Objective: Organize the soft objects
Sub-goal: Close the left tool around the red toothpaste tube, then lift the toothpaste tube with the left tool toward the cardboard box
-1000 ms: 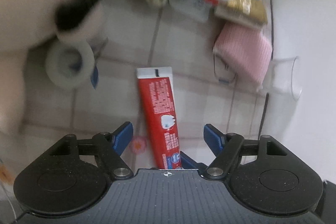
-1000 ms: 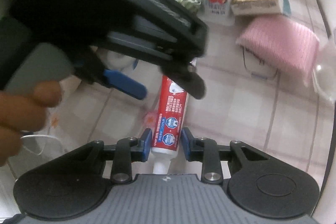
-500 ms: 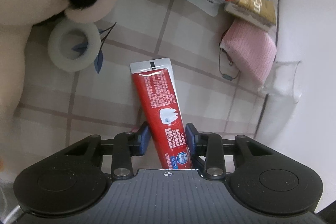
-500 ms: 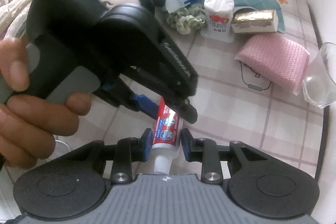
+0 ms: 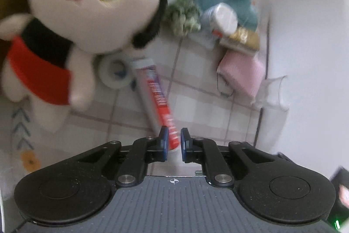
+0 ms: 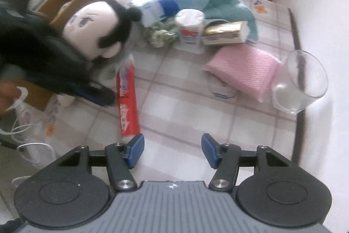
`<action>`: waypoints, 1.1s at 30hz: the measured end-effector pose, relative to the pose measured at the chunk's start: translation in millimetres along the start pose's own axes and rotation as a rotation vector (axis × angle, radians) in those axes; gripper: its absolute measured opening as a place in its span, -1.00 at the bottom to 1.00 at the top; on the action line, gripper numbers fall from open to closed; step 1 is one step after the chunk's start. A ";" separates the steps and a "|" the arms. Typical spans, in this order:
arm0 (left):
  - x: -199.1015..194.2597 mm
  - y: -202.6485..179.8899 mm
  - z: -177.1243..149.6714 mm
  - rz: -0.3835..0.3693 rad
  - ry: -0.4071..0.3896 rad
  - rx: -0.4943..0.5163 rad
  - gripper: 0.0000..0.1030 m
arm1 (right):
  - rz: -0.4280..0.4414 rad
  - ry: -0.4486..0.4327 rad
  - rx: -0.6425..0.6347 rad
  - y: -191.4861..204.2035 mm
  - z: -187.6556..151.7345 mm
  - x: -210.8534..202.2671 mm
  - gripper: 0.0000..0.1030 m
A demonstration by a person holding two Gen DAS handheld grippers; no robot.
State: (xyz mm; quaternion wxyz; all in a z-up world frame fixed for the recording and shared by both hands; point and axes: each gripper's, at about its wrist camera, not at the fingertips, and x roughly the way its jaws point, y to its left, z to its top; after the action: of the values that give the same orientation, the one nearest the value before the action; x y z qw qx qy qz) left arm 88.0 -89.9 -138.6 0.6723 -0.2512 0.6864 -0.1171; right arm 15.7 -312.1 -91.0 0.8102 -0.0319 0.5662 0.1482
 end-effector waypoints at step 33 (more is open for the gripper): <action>46.7 30.3 6.5 -0.092 0.072 -0.213 -0.16 | 0.248 0.086 0.055 31.0 23.1 49.4 -0.42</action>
State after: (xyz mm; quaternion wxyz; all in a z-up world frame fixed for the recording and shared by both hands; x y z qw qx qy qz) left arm 90.1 -86.6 -194.5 0.6108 -0.3481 0.7063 -0.0832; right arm 43.6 -267.3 -124.9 0.7612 0.0542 0.6039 0.2300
